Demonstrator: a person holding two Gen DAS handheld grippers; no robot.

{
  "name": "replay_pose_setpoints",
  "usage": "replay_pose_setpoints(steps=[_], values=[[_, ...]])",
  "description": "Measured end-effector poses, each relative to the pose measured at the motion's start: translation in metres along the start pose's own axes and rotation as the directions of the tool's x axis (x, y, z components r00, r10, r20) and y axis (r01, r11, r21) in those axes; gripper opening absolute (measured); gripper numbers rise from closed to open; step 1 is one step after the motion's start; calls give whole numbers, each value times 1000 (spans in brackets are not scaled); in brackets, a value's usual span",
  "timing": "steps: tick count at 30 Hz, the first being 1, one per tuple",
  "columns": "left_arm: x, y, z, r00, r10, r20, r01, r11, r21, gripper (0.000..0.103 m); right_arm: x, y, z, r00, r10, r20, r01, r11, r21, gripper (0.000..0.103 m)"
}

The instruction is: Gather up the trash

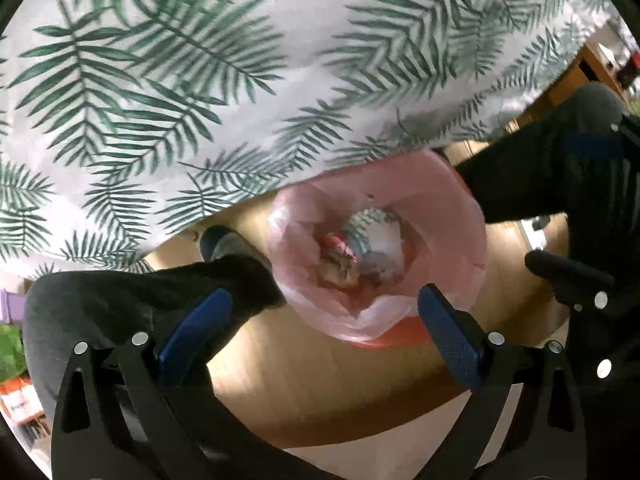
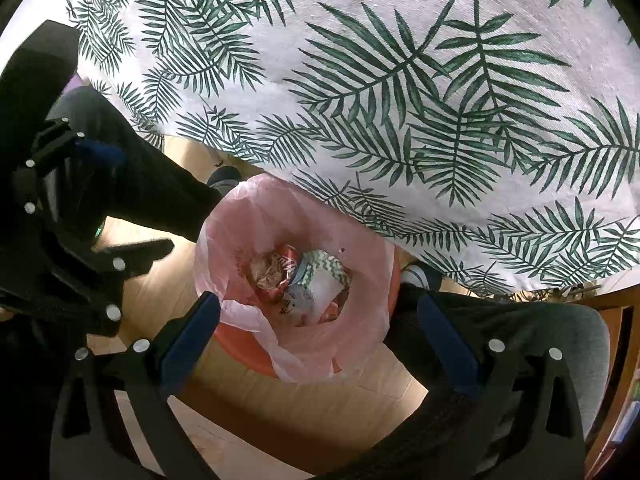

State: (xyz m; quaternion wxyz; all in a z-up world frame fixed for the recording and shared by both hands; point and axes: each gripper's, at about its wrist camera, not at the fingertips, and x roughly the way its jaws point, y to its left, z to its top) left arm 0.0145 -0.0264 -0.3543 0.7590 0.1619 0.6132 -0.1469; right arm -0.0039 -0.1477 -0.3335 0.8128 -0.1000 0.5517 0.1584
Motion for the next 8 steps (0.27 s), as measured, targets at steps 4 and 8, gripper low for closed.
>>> replay_pose_setpoints(steps=[4, 8], values=[[4, 1, -1, 1000, -13, -22, 13, 1000, -2, 97, 0, -1, 0, 1000, 1, -1, -1, 1000, 3, 98], [3, 2, -2, 999, -27, -27, 26, 1000, -8, 97, 1, -1, 0, 1000, 0, -2, 0, 1000, 0, 98]])
